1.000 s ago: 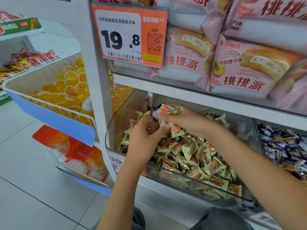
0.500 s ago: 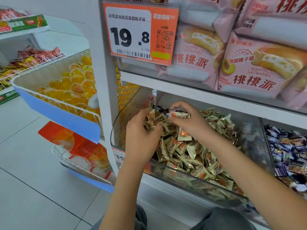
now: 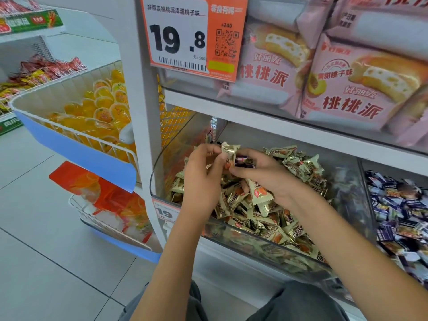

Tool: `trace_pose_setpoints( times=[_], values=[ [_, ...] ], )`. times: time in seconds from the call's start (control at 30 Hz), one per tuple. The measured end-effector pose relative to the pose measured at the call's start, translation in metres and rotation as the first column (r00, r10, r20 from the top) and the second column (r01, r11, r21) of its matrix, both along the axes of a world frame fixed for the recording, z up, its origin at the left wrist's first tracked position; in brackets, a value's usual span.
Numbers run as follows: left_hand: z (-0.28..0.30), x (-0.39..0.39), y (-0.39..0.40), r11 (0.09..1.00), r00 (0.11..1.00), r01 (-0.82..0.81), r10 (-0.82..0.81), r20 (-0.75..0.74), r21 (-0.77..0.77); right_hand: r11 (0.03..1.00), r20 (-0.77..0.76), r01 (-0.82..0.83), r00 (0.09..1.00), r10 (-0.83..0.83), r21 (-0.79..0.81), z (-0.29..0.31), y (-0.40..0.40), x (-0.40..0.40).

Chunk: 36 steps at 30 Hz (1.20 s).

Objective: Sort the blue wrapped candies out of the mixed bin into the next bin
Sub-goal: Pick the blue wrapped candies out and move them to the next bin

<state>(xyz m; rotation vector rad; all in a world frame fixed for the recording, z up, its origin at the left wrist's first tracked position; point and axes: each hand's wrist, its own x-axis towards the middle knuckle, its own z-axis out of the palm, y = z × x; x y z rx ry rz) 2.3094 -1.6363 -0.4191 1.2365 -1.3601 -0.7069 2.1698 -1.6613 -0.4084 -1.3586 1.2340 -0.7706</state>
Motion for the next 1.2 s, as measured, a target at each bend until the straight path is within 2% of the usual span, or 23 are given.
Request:
trace_pose_setpoints(
  times=[0.07,0.1,0.17,0.2,0.27,0.37,0.43,0.47,0.5,0.53,0.6,0.67,0.77,0.9,1.03,1.1,1.2],
  values=[
    [-0.002,0.003,-0.002,0.992,0.993,0.006,0.009,-0.122,0.127,0.999,0.037,0.021,0.999,-0.022,0.042,0.001,0.001,-0.002],
    [-0.003,0.004,-0.002,0.981,0.972,0.049,-0.005,-0.234,0.186,0.997,0.076,0.033,0.996,-0.038,0.066,0.002,0.001,-0.003],
    [-0.002,0.002,-0.003,0.949,0.89,0.167,-0.029,-0.454,0.266,0.991,0.131,0.075,0.987,-0.09,0.114,0.004,0.001,-0.002],
    [-0.001,0.001,-0.003,0.939,0.877,0.183,-0.022,-0.481,0.292,0.987,0.122,0.1,0.986,-0.115,0.123,0.004,0.001,-0.001],
    [0.0,0.001,-0.002,0.941,0.906,0.13,0.015,-0.424,0.312,0.983,0.105,0.143,0.982,-0.156,0.118,0.003,0.001,0.0],
    [-0.002,0.007,-0.003,0.958,0.961,-0.056,0.129,-0.244,0.282,0.958,0.223,0.237,0.937,-0.269,0.159,0.003,0.002,-0.002],
    [-0.005,0.012,-0.001,0.975,0.973,-0.201,0.188,0.131,0.096,0.949,0.311,0.265,0.899,-0.308,0.173,0.005,0.002,-0.005],
    [-0.006,0.011,0.001,0.975,0.918,-0.216,0.222,0.327,-0.056,0.951,0.357,0.252,0.884,-0.302,0.18,0.006,0.002,-0.007],
    [-0.007,0.009,0.003,0.97,0.868,-0.166,0.229,0.441,-0.179,0.955,0.402,0.228,0.869,-0.287,0.19,0.007,0.003,-0.009],
    [-0.005,0.004,0.008,0.974,0.866,-0.088,0.178,0.467,-0.207,0.958,0.439,0.203,0.856,-0.273,0.2,0.008,0.004,-0.01],
    [0.0,-0.009,0.018,0.993,0.929,0.082,-0.044,0.367,-0.088,0.959,0.499,0.177,0.824,-0.268,0.223,0.011,0.007,-0.008],
    [0.0,-0.019,0.022,0.987,0.926,0.158,-0.146,0.349,-0.007,0.947,0.553,0.188,0.775,-0.306,0.261,0.012,0.01,-0.004],
    [-0.004,-0.02,0.019,0.987,0.942,0.142,-0.112,0.315,-0.076,0.917,0.577,0.242,0.718,-0.39,0.319,0.012,0.011,0.002],
    [0.0,-0.021,0.022,0.988,0.953,0.123,-0.091,0.29,-0.095,0.861,0.554,0.318,0.665,-0.501,0.396,0.011,0.011,0.001],
    [0.004,-0.008,0.02,0.997,0.976,-0.079,0.08,0.201,-0.012,0.813,0.605,0.356,0.544,-0.581,0.461,0.014,0.016,-0.008],
    [0.002,0.003,0.016,0.986,0.932,-0.165,0.149,0.33,0.021,0.798,0.598,0.42,0.529,-0.602,0.432,0.019,0.023,-0.023],
    [-0.005,0.003,0.013,0.987,0.871,-0.149,0.103,0.481,0.058,0.774,0.542,0.555,0.568,-0.62,0.304,0.027,0.038,-0.045]
  ],
)
